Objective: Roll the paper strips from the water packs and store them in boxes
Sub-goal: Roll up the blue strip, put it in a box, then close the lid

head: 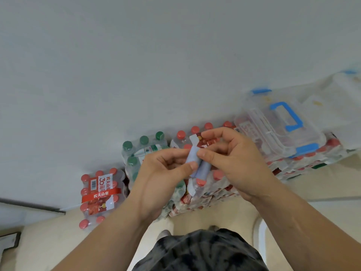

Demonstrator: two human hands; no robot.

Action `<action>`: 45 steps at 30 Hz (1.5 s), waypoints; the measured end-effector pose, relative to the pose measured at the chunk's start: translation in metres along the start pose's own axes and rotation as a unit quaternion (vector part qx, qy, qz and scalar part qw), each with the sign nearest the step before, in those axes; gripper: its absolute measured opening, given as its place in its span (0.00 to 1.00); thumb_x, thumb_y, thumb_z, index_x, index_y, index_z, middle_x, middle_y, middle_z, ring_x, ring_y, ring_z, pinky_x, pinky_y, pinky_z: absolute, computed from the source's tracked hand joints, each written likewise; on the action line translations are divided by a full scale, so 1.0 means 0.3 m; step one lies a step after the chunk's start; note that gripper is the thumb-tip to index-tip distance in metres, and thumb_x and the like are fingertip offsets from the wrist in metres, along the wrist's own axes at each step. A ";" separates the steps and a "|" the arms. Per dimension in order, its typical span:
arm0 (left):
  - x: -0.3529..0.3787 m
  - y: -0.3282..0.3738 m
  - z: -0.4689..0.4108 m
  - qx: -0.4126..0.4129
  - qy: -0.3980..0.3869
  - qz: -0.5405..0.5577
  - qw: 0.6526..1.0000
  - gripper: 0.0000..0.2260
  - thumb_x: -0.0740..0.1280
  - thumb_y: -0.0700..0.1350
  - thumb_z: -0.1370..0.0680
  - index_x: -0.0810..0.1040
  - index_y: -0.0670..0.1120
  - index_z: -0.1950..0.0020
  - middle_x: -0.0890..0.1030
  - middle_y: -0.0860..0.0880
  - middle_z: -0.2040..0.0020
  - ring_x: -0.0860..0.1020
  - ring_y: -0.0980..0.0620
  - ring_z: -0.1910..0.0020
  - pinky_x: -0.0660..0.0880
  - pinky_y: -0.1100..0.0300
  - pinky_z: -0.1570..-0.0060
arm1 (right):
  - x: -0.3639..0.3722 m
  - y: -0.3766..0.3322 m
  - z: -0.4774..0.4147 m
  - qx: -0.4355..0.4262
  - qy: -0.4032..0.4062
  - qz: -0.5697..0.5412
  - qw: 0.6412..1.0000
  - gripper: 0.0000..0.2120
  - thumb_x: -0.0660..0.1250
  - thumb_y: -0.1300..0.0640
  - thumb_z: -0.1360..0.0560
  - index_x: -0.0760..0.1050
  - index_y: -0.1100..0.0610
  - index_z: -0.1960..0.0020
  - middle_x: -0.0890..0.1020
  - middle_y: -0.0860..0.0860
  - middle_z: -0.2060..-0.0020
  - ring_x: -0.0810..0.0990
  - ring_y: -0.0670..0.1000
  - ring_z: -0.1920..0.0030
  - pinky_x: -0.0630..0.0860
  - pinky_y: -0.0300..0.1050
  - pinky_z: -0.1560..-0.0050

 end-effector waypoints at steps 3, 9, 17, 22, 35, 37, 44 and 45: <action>0.078 -0.007 -0.017 0.012 0.030 -0.021 0.999 0.08 0.74 0.36 0.26 0.85 0.45 0.49 0.87 0.45 0.54 0.85 0.42 0.53 0.83 0.50 0.50 | -0.102 0.035 0.030 0.012 0.065 -0.030 0.997 0.15 0.78 0.62 0.29 0.80 0.53 0.45 0.88 0.56 0.60 0.88 0.56 0.56 0.85 0.55 0.54; 0.346 -0.010 -0.055 0.068 0.049 -0.107 0.991 0.09 0.78 0.41 0.29 0.81 0.49 0.54 0.85 0.45 0.59 0.82 0.39 0.58 0.81 0.44 0.58 | -0.351 0.096 0.101 0.022 0.146 -0.118 0.982 0.16 0.80 0.63 0.32 0.79 0.56 0.48 0.85 0.52 0.67 0.87 0.52 0.63 0.84 0.55 0.57; 0.841 -0.031 -0.138 0.126 -0.011 -0.165 0.978 0.11 0.80 0.41 0.32 0.81 0.49 0.55 0.83 0.51 0.58 0.81 0.52 0.60 0.79 0.58 0.58 | -0.854 0.114 0.160 -0.020 0.168 -0.095 0.981 0.15 0.78 0.65 0.30 0.78 0.51 0.49 0.86 0.56 0.64 0.86 0.53 0.64 0.81 0.46 0.63; 1.098 -0.045 -0.213 0.088 -0.073 -0.122 0.986 0.11 0.76 0.32 0.29 0.80 0.42 0.51 0.84 0.45 0.64 0.83 0.50 0.66 0.81 0.53 0.63 | -1.089 0.077 0.187 -0.049 0.100 -0.054 0.992 0.17 0.72 0.68 0.24 0.76 0.50 0.43 0.89 0.52 0.57 0.87 0.59 0.55 0.85 0.57 0.52; 1.464 -0.075 -0.453 0.046 -0.172 -0.153 0.972 0.10 0.76 0.39 0.27 0.85 0.53 0.52 0.87 0.47 0.58 0.86 0.47 0.57 0.81 0.56 0.59 | -1.462 0.147 0.136 -0.030 0.272 -0.098 0.957 0.11 0.75 0.68 0.27 0.82 0.54 0.50 0.87 0.54 0.55 0.87 0.56 0.54 0.85 0.52 0.53; 1.517 -0.084 -0.499 0.033 -0.211 -0.155 0.965 0.10 0.75 0.38 0.26 0.85 0.51 0.48 0.87 0.45 0.57 0.85 0.43 0.55 0.82 0.48 0.56 | -1.506 0.146 0.118 -0.024 0.293 -0.099 0.951 0.11 0.74 0.69 0.27 0.82 0.56 0.51 0.87 0.55 0.56 0.87 0.57 0.54 0.84 0.51 0.54; 1.665 -0.103 -0.639 -0.025 -0.287 -0.114 0.951 0.08 0.74 0.37 0.26 0.85 0.47 0.49 0.85 0.38 0.57 0.83 0.35 0.58 0.80 0.42 0.53 | -1.634 0.110 0.073 -0.004 0.351 -0.064 0.934 0.14 0.75 0.70 0.28 0.80 0.55 0.48 0.88 0.52 0.57 0.87 0.53 0.54 0.84 0.48 0.51; 1.686 -0.115 -0.657 -0.037 -0.293 -0.110 0.949 0.09 0.74 0.35 0.25 0.85 0.46 0.49 0.85 0.38 0.56 0.83 0.39 0.59 0.80 0.48 0.55 | -1.655 0.112 0.072 -0.002 0.361 -0.052 0.931 0.13 0.76 0.69 0.29 0.81 0.55 0.49 0.88 0.51 0.58 0.87 0.51 0.55 0.83 0.44 0.53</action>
Point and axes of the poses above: each hand's wrist, its own z-axis away from the middle knuckle, its own x-axis out of the palm, y = z × x, the point moved 10 cm from there along -z, towards the middle knuckle
